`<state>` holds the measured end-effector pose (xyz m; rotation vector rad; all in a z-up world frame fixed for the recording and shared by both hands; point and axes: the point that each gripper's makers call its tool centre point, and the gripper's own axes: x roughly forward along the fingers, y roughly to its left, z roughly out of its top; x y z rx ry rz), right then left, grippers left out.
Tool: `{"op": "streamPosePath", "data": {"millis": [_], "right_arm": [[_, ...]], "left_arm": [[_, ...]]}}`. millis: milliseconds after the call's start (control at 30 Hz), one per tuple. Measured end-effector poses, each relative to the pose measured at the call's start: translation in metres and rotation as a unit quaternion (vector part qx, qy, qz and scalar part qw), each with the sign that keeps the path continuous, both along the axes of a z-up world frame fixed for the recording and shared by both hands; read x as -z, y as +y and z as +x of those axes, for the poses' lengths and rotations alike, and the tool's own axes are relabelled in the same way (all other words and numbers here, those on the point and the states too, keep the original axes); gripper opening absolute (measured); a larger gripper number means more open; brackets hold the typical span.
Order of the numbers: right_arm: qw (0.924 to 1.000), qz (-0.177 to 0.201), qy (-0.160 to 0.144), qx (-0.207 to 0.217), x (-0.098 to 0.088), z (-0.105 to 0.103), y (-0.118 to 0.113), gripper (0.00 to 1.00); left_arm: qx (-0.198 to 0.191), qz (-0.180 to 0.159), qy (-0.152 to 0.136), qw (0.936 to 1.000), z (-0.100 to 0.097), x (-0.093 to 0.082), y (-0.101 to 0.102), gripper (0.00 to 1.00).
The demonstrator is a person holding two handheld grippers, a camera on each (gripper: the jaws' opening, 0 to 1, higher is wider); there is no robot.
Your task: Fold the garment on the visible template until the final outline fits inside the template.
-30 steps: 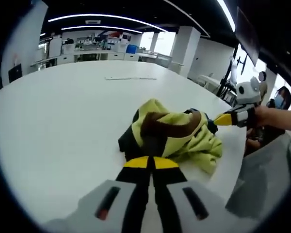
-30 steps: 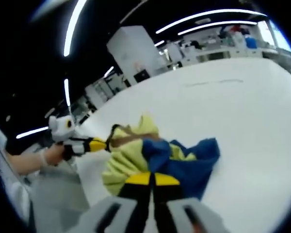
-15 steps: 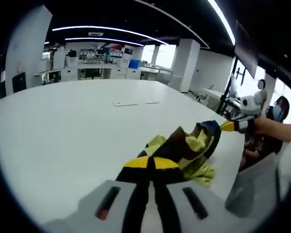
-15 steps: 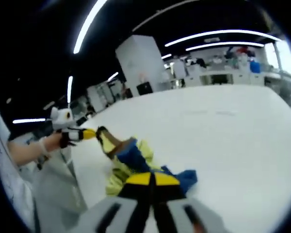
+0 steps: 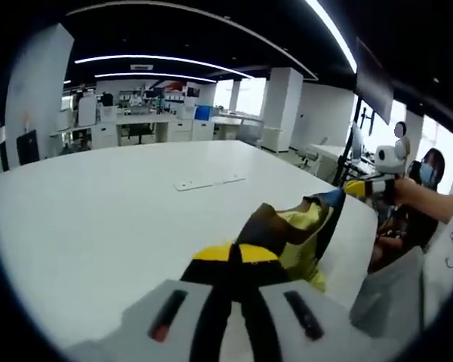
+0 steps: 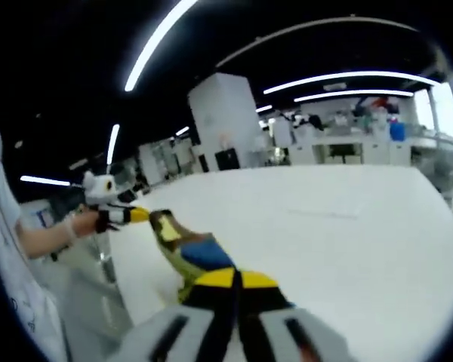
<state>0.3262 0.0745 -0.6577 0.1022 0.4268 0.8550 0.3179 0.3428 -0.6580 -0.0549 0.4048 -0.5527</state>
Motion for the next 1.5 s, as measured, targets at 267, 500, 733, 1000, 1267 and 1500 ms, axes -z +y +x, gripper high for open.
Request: {"op": "streamPosePath", "data": {"millis": [267, 500, 733, 1000, 1267, 1500], "right_arm": [[0.9987, 0.024, -0.045, -0.007, -0.047, 0.002, 0.008, 0.0], [0.9961, 0.039, -0.079, -0.009, -0.082, 0.006, 0.01, 0.0], [0.9954, 0.044, -0.084, -0.013, -0.087, 0.018, 0.008, 0.0], [0.9972, 0.037, -0.064, -0.011, -0.076, 0.041, 0.006, 0.0], [0.9995, 0.018, -0.027, -0.003, -0.042, 0.082, 0.006, 0.0], [0.9996, 0.009, 0.028, 0.004, 0.002, 0.119, 0.011, 0.0]], "left_arm": [[-0.006, -0.031, -0.034, 0.9989, 0.001, -0.046, 0.009, 0.0], [0.0, -0.037, -0.059, 0.9975, 0.001, -0.079, 0.009, 0.0], [0.005, -0.03, -0.07, 0.9971, 0.015, -0.086, 0.011, 0.0], [0.009, -0.024, -0.043, 0.9987, 0.053, -0.062, 0.014, 0.0], [0.015, -0.017, -0.008, 0.9997, 0.096, -0.028, 0.013, 0.0], [0.019, -0.007, 0.042, 0.9989, 0.136, 0.023, 0.014, 0.0]]}}
